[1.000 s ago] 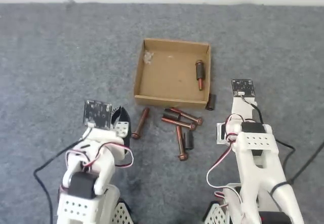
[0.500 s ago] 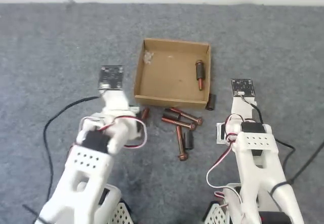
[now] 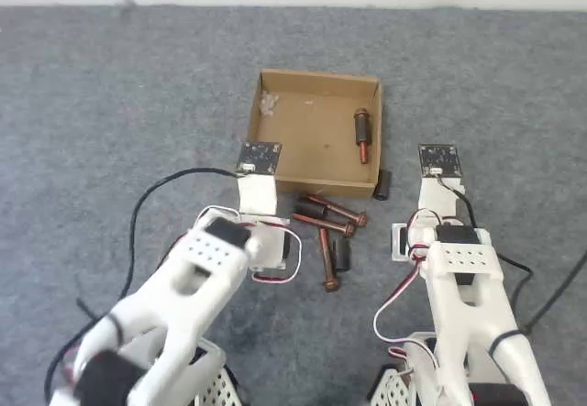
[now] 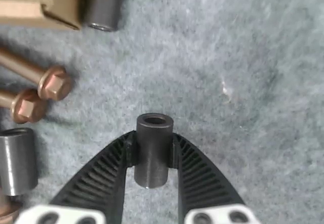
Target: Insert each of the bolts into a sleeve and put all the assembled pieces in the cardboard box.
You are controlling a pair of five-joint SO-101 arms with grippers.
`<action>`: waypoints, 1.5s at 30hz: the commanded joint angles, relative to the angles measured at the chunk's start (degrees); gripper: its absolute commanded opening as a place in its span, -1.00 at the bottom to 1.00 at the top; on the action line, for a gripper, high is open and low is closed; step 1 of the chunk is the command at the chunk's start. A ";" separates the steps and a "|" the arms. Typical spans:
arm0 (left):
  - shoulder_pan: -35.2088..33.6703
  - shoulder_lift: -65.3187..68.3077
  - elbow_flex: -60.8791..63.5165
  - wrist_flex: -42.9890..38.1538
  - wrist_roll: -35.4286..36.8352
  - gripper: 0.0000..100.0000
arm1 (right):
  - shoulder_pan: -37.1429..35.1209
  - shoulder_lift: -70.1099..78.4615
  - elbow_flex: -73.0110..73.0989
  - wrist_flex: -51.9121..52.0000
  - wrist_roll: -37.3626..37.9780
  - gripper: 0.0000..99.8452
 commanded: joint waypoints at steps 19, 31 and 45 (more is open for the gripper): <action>-27.60 19.34 -27.12 8.62 0.79 -0.98 | 0.40 -1.71 -0.44 -1.01 1.05 -0.99; -22.95 18.81 -31.08 12.57 4.31 -0.96 | 0.40 -1.71 -0.44 -1.01 1.05 -0.99; -28.48 19.60 -30.46 12.04 14.95 -0.65 | 0.40 -1.71 -0.44 -1.01 1.14 -0.99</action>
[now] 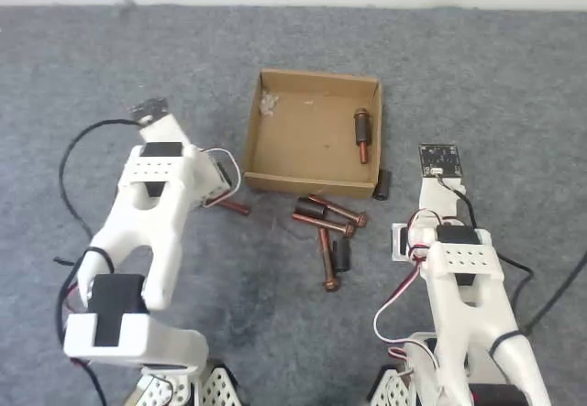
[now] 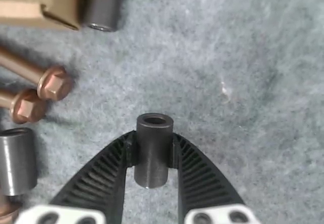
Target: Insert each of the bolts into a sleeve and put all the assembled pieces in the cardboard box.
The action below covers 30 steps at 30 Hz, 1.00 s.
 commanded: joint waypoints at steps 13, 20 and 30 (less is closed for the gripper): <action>-1.05 -2.02 3.74 -7.82 4.22 -0.66 | 0.31 -1.71 -0.44 -0.66 1.14 -0.99; 2.81 7.91 -1.63 -4.48 4.13 -0.66 | 0.31 -1.71 -0.44 -0.57 1.14 -0.99; -0.53 12.31 -7.25 -1.76 3.78 -0.73 | 0.31 -1.71 -0.44 -0.92 1.14 -0.99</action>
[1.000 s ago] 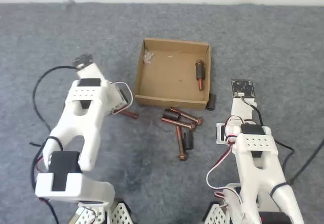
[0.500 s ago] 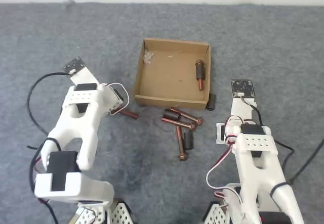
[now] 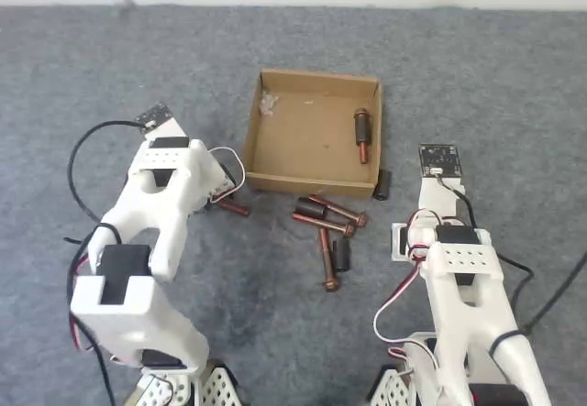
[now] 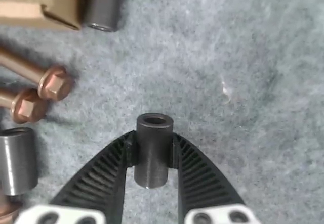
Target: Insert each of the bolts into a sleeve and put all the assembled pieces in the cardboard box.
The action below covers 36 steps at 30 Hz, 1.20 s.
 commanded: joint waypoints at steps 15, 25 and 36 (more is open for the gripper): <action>5.27 -12.48 6.46 -2.29 -27.16 -0.95 | 0.48 -1.71 -0.35 -0.92 1.14 -0.99; 5.10 -15.03 6.55 2.11 -29.98 -0.58 | 0.48 -1.71 -0.35 -0.84 1.14 -0.99; 4.48 -10.46 5.67 1.67 -30.24 -0.63 | 0.48 -1.71 -0.35 -0.75 1.14 -0.99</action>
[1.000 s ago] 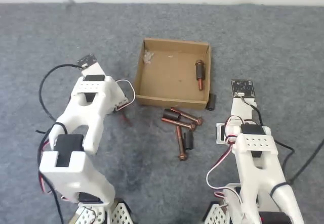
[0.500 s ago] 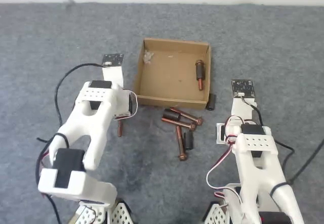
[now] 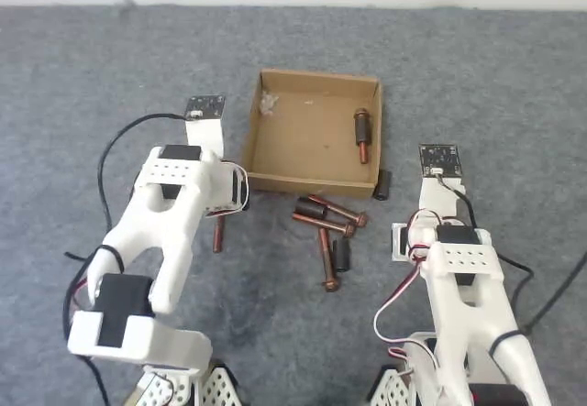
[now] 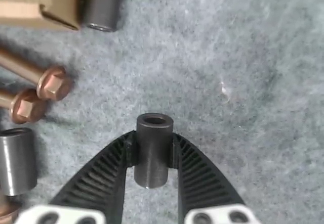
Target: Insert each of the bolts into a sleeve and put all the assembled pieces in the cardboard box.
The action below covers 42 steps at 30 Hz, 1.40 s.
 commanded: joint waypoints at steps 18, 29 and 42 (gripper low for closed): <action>-0.88 6.15 -5.41 -1.49 1.58 -0.92 | 0.31 -1.80 0.26 -1.01 1.14 -0.99; 0.35 6.15 -5.32 -1.58 0.53 -0.97 | 0.31 -1.80 0.26 -1.01 1.14 -0.99; -2.02 -5.80 4.70 -16.70 -3.25 -0.98 | -1.63 -6.02 1.41 -1.19 -4.40 -0.99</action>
